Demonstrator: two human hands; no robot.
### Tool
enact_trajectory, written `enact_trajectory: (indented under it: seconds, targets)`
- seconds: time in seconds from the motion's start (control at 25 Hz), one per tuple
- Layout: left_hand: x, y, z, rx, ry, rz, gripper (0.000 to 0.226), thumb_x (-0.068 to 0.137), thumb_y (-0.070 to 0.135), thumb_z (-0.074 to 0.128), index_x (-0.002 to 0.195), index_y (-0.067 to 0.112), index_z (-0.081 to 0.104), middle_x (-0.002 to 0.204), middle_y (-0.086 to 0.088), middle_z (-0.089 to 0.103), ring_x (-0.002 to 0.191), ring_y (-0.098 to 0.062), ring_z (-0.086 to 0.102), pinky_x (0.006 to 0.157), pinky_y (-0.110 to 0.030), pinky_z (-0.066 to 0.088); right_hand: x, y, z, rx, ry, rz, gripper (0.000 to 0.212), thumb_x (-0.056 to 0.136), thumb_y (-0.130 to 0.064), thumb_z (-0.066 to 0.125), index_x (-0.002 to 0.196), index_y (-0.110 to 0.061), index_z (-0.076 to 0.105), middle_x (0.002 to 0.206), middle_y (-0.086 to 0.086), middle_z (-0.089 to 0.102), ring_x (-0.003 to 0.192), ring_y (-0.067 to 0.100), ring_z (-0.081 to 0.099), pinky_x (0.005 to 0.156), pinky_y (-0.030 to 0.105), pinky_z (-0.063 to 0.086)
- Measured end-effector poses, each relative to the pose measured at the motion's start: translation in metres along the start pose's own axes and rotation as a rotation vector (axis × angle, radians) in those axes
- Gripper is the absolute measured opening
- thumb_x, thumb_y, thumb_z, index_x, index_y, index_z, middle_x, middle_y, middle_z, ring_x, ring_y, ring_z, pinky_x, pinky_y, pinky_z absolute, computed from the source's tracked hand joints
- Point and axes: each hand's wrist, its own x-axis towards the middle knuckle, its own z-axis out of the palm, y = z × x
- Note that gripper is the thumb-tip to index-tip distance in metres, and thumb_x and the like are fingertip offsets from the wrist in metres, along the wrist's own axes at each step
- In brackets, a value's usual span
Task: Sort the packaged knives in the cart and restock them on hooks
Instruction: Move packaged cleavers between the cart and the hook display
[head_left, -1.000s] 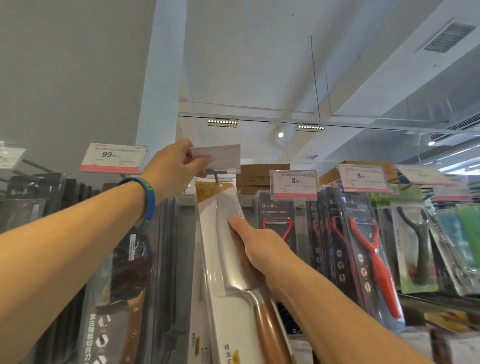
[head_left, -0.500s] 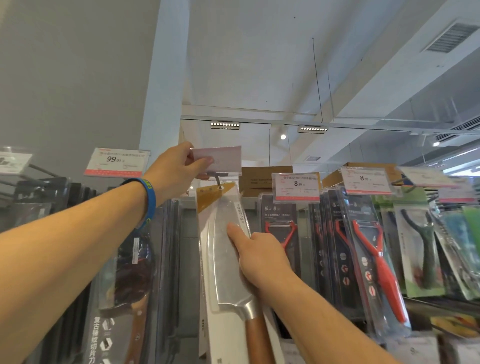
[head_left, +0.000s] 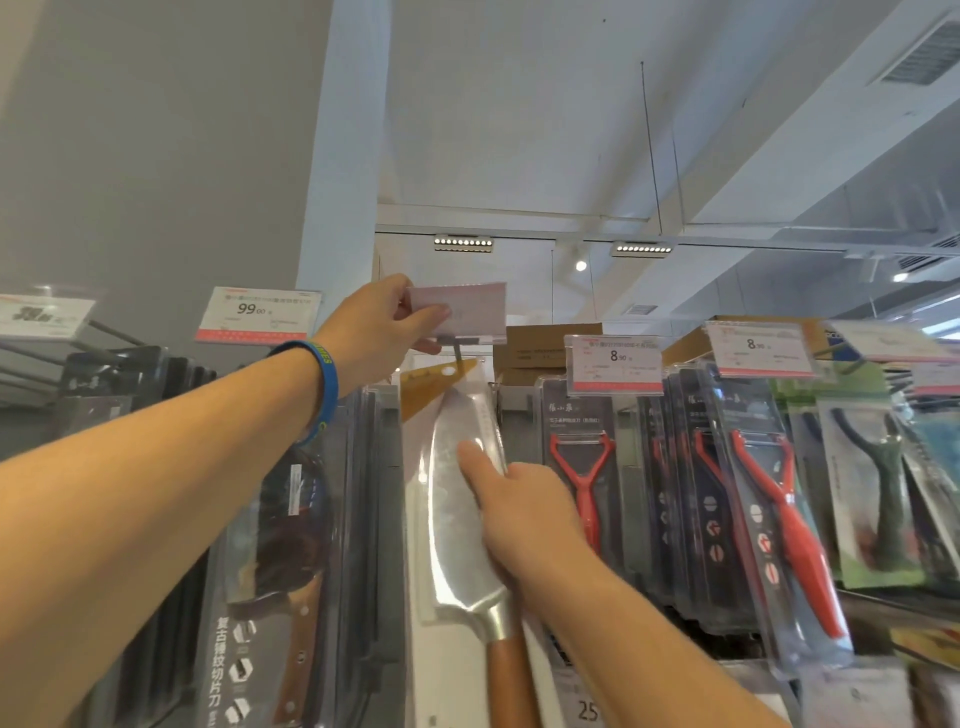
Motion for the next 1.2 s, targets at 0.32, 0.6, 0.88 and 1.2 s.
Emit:
enact_trajectory:
  seconds: [0.32, 0.6, 0.88, 1.2]
  targets:
    - [-0.005, -0.005, 0.0, -0.031, -0.002, -0.012, 0.019, 0.096, 0.043, 0.055, 0.088, 0.027, 0.051, 0.085, 0.014, 0.061, 0.056, 0.021, 0.055, 0.039, -0.006, 0.038, 0.001, 0.03, 0.004, 0.102, -0.007, 0.005, 0.059, 0.09, -0.071, 0.049, 0.084, -0.016, 0.069, 0.079, -0.001, 0.075, 0.075, 0.016, 0.073, 0.079, 0.04, 0.062]
    - [-0.003, -0.007, 0.0, -0.031, -0.003, 0.019, 0.021, 0.096, 0.043, 0.056, 0.087, 0.024, 0.051, 0.082, 0.011, 0.062, 0.053, 0.02, 0.055, 0.039, -0.006, 0.037, 0.007, 0.034, -0.012, 0.337, -0.011, 0.211, 0.049, 0.09, -0.067, 0.055, 0.083, -0.021, 0.069, 0.061, -0.01, 0.072, 0.07, 0.014, 0.069, 0.053, 0.025, 0.046]
    - [0.003, -0.008, 0.0, -0.034, 0.039, 0.036, 0.021, 0.095, 0.045, 0.057, 0.087, 0.026, 0.053, 0.081, 0.013, 0.064, 0.058, 0.019, 0.057, 0.041, -0.009, 0.041, 0.013, 0.012, -0.005, 0.263, -0.071, 0.12, 0.049, 0.087, -0.067, 0.06, 0.089, -0.019, 0.069, 0.07, -0.005, 0.074, 0.062, 0.012, 0.073, 0.051, 0.026, 0.055]
    - [0.009, -0.005, 0.002, -0.052, 0.094, 0.077, 0.017, 0.096, 0.039, 0.058, 0.084, 0.028, 0.052, 0.081, 0.017, 0.061, 0.059, 0.02, 0.058, 0.048, -0.012, 0.048, -0.004, 0.023, -0.01, -0.007, 0.056, -0.032, 0.069, 0.089, -0.072, 0.049, 0.082, -0.006, 0.066, 0.084, 0.012, 0.072, 0.08, 0.03, 0.071, 0.083, 0.051, 0.059]
